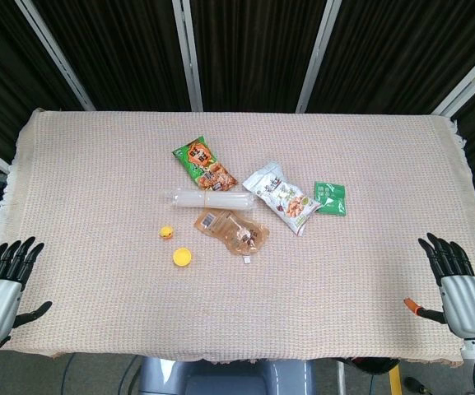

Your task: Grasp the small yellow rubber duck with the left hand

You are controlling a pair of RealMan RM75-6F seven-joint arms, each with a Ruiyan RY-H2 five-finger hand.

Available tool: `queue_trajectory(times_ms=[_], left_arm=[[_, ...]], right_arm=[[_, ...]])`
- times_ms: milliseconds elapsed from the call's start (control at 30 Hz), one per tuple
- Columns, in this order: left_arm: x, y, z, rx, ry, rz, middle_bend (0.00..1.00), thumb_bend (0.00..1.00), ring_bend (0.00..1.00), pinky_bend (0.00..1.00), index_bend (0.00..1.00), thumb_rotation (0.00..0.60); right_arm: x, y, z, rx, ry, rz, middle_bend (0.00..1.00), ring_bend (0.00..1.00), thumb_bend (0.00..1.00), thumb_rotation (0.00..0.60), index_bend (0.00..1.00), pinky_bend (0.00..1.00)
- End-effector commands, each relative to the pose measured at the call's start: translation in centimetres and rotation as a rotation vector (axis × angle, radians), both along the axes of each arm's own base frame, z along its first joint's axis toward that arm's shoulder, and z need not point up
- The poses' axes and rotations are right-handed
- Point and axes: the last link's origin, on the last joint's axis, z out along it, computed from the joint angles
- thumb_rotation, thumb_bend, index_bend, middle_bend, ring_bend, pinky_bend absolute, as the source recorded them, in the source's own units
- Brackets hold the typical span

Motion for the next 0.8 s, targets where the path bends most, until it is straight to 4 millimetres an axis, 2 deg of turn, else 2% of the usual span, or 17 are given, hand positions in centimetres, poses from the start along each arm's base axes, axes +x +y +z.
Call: queue_trajectory(times_ms=[33, 667, 800], left_arm=[[0.0, 0.0, 0.0, 0.001, 0.001, -0.002, 0.0, 0.03, 0.0, 0.0, 0.0, 0.6], [0.1, 0.2, -0.1, -0.005, 0.001, 0.001, 0.0, 0.03, 0.0, 0.0, 0.0, 0.6], [0.7, 1.1, -0.1, 0.008, 0.005, -0.014, 0.0, 0.02, 0.0, 0.0, 0.0, 0.6]], right_arm=[[0.0, 0.0, 0.0, 0.0, -0.001, 0.0, 0.0, 0.0, 0.01, 0.6, 0.03, 0.0], [0.0, 0.1, -0.1, 0.006, -0.002, -0.006, 0.0, 0.0, 0.01, 0.6, 0.03, 0.0], [-0.1, 0.1, 0.0, 0.011, -0.009, -0.012, 0.0, 0.0, 0.01, 0.6, 0.03, 0.0]])
